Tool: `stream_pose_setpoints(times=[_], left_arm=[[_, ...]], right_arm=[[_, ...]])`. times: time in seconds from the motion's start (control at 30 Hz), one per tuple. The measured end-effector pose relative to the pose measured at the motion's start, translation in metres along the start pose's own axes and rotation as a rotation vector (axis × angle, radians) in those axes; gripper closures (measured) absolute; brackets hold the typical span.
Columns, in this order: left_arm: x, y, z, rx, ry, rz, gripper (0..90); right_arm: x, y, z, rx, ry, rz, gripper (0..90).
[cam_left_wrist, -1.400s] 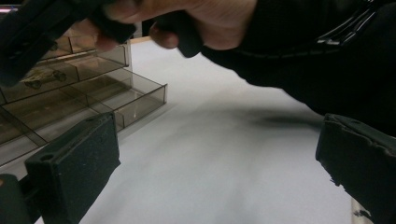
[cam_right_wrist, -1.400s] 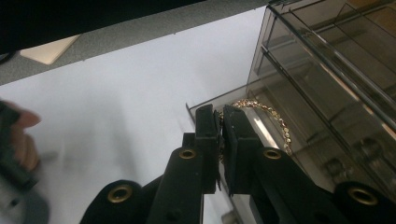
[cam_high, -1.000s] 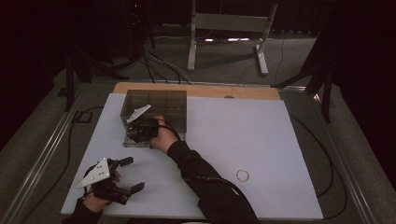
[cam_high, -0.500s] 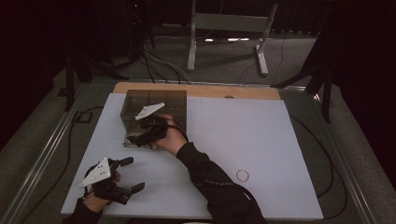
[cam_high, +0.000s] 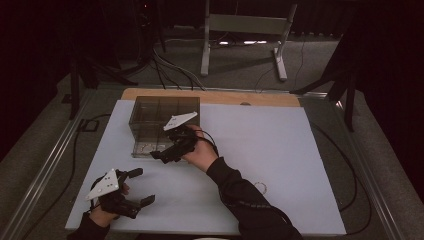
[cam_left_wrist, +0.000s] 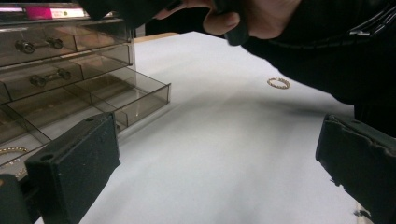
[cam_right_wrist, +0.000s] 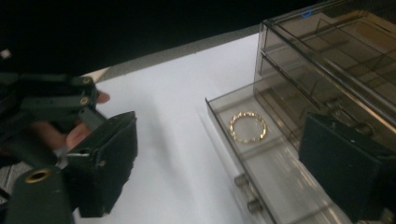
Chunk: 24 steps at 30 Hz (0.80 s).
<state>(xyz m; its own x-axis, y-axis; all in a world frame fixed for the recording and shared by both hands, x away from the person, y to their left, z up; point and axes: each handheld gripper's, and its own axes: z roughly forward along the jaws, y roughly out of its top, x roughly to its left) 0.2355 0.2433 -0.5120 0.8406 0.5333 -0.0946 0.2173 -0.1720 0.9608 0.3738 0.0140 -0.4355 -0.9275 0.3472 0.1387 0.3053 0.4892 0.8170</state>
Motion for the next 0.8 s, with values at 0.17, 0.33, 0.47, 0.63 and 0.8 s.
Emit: stream_pose_setpoints(times=[0.17, 0.33, 0.47, 0.63, 0.8], left_arm=[[-0.001, 0.0, 0.0, 0.0, -0.003, 0.001, 0.6], [-0.001, 0.0, 0.0, 0.0, -0.003, 0.001, 0.6], [-0.001, 0.0, 0.0, -0.004, 0.001, -0.002, 0.6], [-0.001, 0.0, 0.0, -0.004, 0.004, 0.001, 0.6], [-0.001, 0.0, 0.0, -0.005, 0.002, -0.001, 0.6]], right_arm=[[0.002, -0.006, -0.013, 0.005, -0.002, 0.01, 7.3], [0.003, -0.012, -0.027, 0.005, 0.01, 0.028, 3.2], [0.003, -0.019, -0.037, 0.005, -0.004, 0.023, 2.9], [0.002, -0.028, -0.05, 0.002, -0.022, 0.03, 2.7], [0.0, -0.039, -0.065, -0.013, -0.039, 0.039, 2.7]])
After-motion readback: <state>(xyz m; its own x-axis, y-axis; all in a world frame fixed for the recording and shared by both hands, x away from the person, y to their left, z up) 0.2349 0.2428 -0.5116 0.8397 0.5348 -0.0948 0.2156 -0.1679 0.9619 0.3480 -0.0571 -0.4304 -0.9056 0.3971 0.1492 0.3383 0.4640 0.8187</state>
